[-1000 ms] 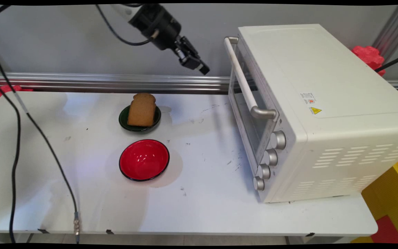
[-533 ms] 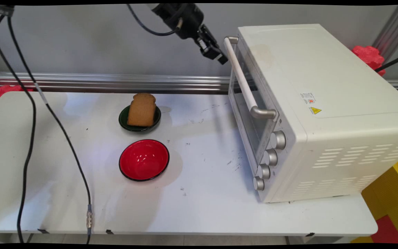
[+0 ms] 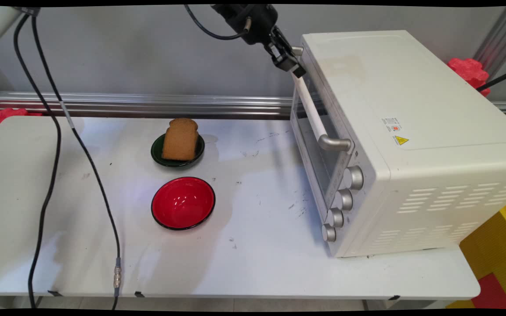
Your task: Open the oven
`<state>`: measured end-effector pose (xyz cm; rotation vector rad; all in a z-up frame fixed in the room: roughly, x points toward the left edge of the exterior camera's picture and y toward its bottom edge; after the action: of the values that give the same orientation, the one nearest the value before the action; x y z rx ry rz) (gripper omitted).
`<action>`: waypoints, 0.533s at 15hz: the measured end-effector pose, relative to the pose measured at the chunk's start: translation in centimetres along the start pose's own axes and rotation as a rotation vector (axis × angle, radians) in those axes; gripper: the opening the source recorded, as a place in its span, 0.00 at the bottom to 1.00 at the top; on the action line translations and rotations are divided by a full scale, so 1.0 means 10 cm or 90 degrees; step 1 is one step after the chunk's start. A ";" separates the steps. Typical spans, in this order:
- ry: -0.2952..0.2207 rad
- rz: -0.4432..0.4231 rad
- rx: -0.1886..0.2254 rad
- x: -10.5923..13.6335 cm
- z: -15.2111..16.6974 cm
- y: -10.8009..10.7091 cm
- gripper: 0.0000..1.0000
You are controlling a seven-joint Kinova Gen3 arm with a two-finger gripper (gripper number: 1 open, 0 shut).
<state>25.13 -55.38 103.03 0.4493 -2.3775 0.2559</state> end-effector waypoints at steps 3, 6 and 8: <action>0.001 -0.004 -0.006 0.03 0.05 0.00 0.00; 0.003 -0.011 -0.013 0.03 0.13 -0.01 0.00; 0.005 -0.014 -0.016 0.01 0.18 -0.02 0.00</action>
<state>24.02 -56.10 101.82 0.4618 -2.3645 0.2168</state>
